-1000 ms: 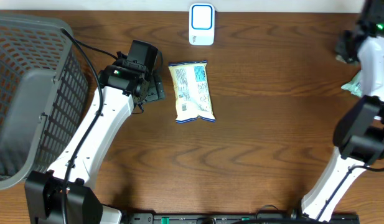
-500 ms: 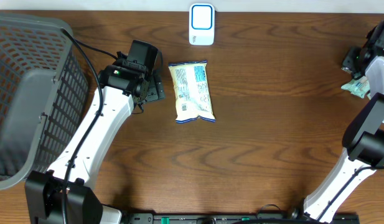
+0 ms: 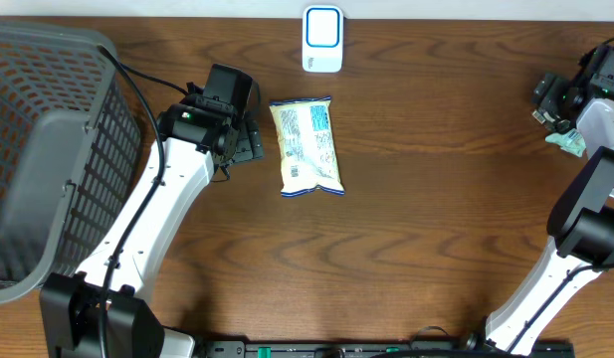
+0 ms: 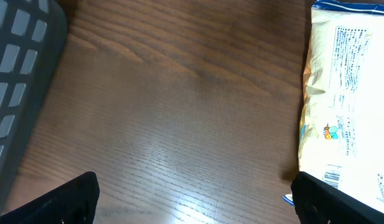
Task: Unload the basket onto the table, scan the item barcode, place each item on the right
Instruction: 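Carry the Zam-Buk box to the table's right edge and release it, then move the right gripper to the snack bag and grasp it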
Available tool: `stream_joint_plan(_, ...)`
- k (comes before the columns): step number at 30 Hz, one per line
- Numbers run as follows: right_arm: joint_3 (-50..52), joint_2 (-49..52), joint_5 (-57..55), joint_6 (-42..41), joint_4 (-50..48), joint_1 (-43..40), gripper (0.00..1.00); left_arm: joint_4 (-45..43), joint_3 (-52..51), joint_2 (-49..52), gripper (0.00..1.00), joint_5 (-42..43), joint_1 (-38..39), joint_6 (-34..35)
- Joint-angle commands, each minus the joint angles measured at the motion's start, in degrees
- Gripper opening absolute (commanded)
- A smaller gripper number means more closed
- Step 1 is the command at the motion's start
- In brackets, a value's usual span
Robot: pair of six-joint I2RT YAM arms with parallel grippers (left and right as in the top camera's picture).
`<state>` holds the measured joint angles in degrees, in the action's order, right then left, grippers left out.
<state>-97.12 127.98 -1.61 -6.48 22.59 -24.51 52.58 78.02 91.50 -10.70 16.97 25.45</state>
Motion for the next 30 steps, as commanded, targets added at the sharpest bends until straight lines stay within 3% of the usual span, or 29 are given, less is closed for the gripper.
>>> stream_joint_plan(1, -1.11, -2.64, -0.15, 0.98, 1.2, -0.04, 0.99, 0.31, 0.22, -0.55, 0.98, -0.92, -0.09, -0.33)
stream_joint_plan(8, -1.11, -13.18, 10.78, 0.92, 3.26, 1.01, 0.99, 0.31, 0.22, -0.55, 0.98, -0.94, -0.09, -0.33)
stream_joint_plan(17, -0.92, -19.82, 47.3, 0.79, 12.13, 7.43, 0.99, 0.31, 0.22, -0.55, 0.98, -0.94, -0.09, -0.33)
stream_joint_plan(23, 0.85, -16.76, 46.99, 3.06, 18.29, 17.66, 0.95, 0.31, 0.22, -0.55, 0.98, -0.94, -0.09, -0.33)
stream_joint_plan(30, 2.64, -8.44, 46.99, 9.14, 17.97, 30.1, 0.93, 0.31, 0.22, -0.55, 0.98, -0.94, -0.09, -0.33)
